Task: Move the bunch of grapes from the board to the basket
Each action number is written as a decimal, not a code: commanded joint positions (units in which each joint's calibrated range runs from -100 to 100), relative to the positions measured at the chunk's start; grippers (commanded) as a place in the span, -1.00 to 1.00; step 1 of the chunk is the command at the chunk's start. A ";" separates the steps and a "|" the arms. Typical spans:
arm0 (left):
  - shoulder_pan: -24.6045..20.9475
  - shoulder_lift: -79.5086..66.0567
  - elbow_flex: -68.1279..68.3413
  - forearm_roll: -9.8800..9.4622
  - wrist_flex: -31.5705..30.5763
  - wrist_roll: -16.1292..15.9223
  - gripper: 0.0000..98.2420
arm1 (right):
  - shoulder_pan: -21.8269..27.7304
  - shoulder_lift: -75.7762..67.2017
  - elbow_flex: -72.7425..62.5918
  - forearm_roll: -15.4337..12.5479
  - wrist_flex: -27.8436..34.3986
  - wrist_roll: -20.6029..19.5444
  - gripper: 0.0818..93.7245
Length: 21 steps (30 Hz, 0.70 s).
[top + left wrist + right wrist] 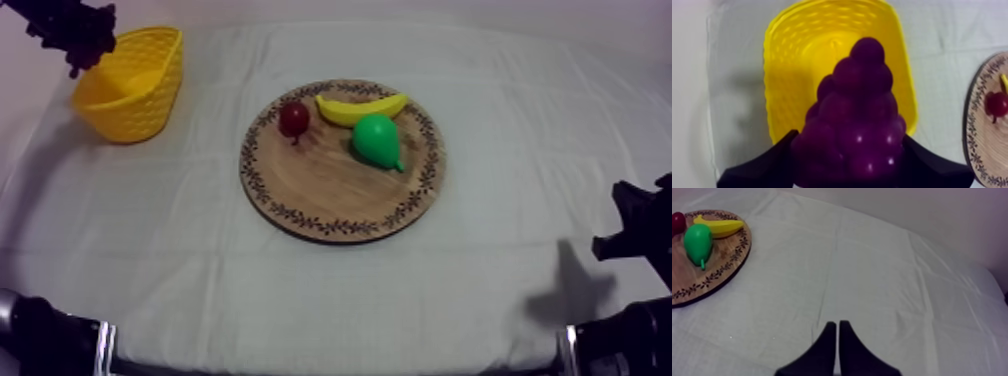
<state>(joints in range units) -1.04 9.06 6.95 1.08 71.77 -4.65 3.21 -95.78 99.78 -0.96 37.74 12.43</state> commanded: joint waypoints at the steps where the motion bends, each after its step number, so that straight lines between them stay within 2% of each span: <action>1: -0.21 7.79 -4.27 0.14 -0.11 -0.20 0.35 | 0.01 0.02 -0.01 0.00 0.00 0.00 -0.99; 10: -0.49 23.99 -14.57 0.39 -0.65 -0.86 0.35 | 0.01 0.02 -0.01 0.00 0.00 0.00 -0.99; 18: -0.31 30.20 -18.37 0.65 -2.02 -0.70 0.33 | 0.01 0.02 -0.01 0.00 0.00 0.00 -0.99; 20: -0.21 30.50 -18.63 0.68 -2.22 -0.67 0.42 | 0.01 0.02 -0.01 0.00 0.00 0.00 -0.99; 21: -0.15 30.51 -18.64 0.68 -2.38 -0.69 0.58 | 0.01 0.02 -0.01 0.00 0.00 0.00 -0.99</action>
<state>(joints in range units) -1.25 39.60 -11.66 1.73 69.48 -5.35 3.21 -95.78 99.78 -0.96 37.74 12.43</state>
